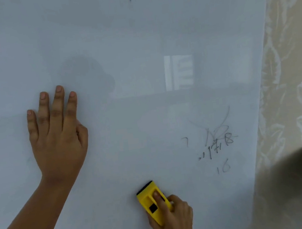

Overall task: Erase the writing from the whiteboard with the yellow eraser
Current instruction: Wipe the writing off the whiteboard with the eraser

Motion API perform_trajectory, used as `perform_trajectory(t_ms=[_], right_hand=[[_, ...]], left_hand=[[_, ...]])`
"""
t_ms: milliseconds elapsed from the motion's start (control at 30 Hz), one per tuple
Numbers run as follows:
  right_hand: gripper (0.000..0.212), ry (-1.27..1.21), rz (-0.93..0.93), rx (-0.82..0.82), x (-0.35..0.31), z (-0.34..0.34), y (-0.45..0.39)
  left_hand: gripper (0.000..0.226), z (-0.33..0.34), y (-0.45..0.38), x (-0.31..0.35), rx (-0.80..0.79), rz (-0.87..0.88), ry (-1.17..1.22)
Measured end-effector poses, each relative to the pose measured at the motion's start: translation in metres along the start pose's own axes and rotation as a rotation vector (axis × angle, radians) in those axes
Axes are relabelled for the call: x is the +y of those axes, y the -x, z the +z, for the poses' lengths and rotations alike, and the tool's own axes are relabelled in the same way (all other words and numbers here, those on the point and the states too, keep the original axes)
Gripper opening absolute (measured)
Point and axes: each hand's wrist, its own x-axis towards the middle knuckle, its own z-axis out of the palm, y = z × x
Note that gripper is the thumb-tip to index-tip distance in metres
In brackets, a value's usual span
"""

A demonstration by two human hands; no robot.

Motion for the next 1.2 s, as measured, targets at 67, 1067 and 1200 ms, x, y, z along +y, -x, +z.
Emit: perform_trajectory(t_ms=[67,1067,1200], right_hand=[[0.061,-0.012,0.143,0.169,0.020,-0.010,-0.018],[0.070,-0.290,0.753,0.348,0.084,-0.054,-0.118],[0.070,-0.288,0.584,0.315,0.068,-0.050,-0.122]], left_hand=[[0.049,0.000,0.001,0.001,0.001,-0.006,-0.005],[0.046,0.001,0.009,0.002,-0.083,-0.064,0.104],[0.046,-0.002,0.009,0.002,-0.099,-0.051,0.102]])
